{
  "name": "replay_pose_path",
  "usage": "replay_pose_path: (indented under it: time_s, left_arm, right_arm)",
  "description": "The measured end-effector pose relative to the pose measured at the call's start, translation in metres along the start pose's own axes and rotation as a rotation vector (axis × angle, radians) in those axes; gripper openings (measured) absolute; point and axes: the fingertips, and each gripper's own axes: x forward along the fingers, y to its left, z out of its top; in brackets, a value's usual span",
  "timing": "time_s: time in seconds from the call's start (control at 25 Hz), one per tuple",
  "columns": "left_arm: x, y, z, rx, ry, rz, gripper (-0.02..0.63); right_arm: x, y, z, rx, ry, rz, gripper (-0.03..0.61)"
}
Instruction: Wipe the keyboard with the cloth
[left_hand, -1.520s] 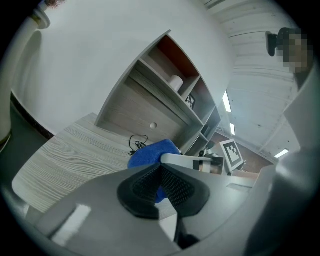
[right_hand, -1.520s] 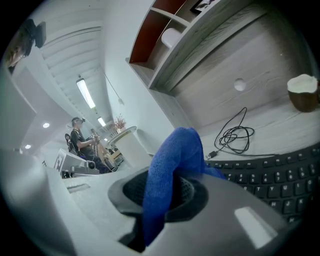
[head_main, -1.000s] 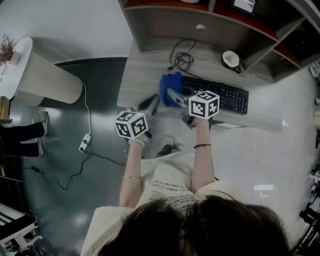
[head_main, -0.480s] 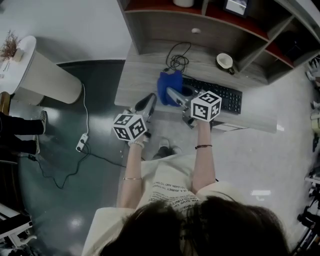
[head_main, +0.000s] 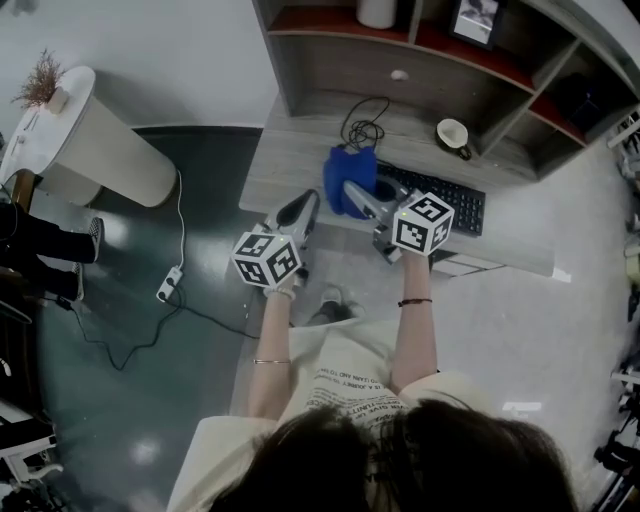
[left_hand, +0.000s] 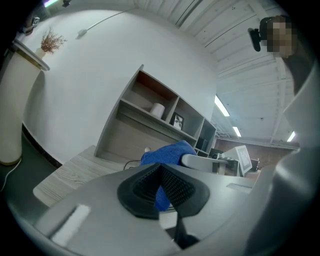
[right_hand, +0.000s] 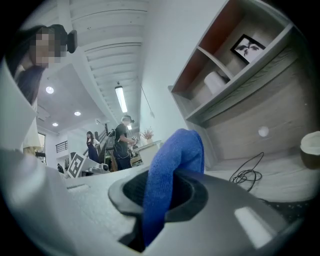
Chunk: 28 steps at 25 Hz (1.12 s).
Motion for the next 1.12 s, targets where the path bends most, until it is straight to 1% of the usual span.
replay_pose_path:
  time_s: [0.24,0.64,1.12]
  left_arm:
    - [-0.007,-0.011,0.003,0.016,-0.026,0.009,0.002]
    - [-0.015,-0.027,0.008,0.067,-0.032,0.008,0.002]
    - [-0.013,-0.026,0.015,0.082,-0.041,0.024,0.002]
  right_arm:
    - [-0.009,0.011,0.004,-0.031,-0.013,0.006,0.058]
    - [-0.023,0.013,0.015,-0.04,-0.064,-0.006,0.058]
    - [-0.022,0.014,0.018,-0.052,-0.059,0.018,0.058]
